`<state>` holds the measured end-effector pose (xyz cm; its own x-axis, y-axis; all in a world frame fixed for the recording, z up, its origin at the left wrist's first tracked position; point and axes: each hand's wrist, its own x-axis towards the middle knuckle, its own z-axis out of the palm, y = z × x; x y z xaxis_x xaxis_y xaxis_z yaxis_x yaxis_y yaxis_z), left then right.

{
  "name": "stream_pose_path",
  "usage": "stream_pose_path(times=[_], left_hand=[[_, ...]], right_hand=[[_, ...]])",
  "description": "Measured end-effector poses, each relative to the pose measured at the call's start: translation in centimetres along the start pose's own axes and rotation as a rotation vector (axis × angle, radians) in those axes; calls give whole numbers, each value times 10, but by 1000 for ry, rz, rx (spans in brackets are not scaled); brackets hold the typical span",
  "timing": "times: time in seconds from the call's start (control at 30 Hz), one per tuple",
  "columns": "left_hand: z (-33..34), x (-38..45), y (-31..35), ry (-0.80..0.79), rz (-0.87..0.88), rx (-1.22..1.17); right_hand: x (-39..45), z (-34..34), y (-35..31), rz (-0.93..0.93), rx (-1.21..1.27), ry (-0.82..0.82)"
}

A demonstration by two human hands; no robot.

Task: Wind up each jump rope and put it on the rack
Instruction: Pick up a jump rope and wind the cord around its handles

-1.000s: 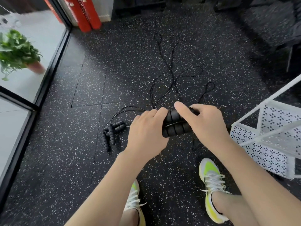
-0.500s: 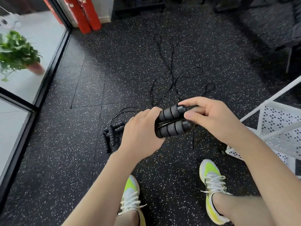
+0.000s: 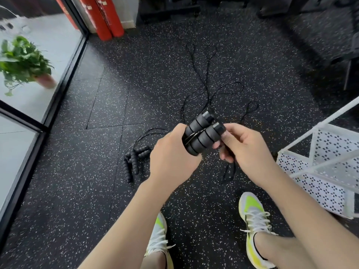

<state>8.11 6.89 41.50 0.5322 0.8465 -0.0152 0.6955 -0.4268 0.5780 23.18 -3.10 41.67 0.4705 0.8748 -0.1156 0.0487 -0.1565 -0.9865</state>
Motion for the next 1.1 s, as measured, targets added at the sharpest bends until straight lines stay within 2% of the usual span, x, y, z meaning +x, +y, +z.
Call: stream_pose_path(times=[0.07,0.17,0.33,0.47,0.6,0.77,0.93,1.1], left_hand=[[-1,2,0,32,-41,29],[-2,2,1,46,-92,104],[2,3,-4,95,-119,204],[5,3,-10,112,-98,277],[9,1,-15,121,7,358],[17,-5,-22,-14,257,474],[26,-15,-25,-48,449,464],[25,-16,-28,-34,535,416]], right_hand=[[-2,9,1,13,-116,-5],[-6,19,5,8,-437,-8],[-16,34,7,15,-1019,-166],[-29,40,-6,-57,-1205,-195],[-34,37,-15,-129,-1163,-225],[-27,19,-21,-181,-960,-226],[-16,-16,-30,-60,-710,-210],[-11,-31,-28,-87,-521,-266]])
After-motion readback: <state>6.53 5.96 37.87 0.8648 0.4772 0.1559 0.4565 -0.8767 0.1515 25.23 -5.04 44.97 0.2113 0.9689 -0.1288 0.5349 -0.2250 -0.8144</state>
